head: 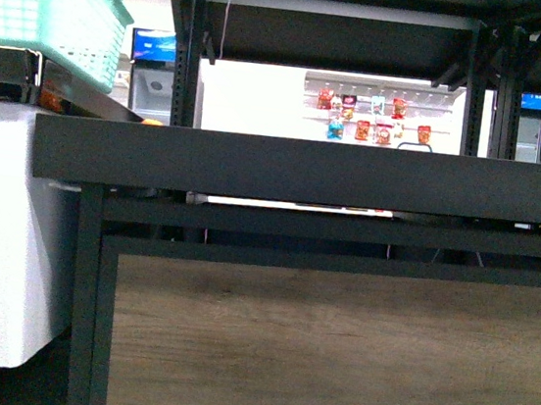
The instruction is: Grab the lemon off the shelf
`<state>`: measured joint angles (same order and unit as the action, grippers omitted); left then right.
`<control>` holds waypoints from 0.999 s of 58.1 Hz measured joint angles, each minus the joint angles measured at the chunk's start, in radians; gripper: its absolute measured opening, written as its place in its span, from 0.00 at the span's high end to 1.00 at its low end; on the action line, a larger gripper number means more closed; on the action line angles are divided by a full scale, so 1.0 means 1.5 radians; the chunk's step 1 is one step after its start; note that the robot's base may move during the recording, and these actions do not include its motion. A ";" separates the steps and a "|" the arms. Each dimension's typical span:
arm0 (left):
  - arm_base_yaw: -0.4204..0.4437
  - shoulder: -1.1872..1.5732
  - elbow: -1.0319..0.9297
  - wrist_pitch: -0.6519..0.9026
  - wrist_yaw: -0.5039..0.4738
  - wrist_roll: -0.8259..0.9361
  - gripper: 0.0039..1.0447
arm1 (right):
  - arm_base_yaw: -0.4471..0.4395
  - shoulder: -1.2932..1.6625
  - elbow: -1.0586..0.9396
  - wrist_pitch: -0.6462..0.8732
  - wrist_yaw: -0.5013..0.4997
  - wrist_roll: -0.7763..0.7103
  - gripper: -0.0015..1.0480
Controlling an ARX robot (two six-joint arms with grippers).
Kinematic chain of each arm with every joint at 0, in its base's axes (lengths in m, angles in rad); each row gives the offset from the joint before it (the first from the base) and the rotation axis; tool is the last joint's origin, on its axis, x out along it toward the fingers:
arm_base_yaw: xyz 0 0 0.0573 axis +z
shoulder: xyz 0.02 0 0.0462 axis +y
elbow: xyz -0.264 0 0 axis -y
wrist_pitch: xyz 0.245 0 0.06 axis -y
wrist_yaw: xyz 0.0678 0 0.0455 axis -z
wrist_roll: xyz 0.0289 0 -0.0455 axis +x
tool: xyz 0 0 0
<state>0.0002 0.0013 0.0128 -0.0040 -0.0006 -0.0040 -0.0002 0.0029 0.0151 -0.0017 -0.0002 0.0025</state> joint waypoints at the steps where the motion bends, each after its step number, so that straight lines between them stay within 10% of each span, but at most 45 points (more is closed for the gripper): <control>1: 0.000 0.000 0.000 0.000 0.000 0.000 0.08 | 0.000 0.000 0.000 0.000 -0.001 0.000 0.07; 58: 0.000 -0.001 0.000 0.000 0.001 0.000 0.08 | 0.000 0.000 0.000 0.000 -0.001 0.000 0.07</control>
<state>0.0002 0.0006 0.0128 -0.0040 0.0002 -0.0040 -0.0002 0.0025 0.0151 -0.0017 -0.0010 0.0025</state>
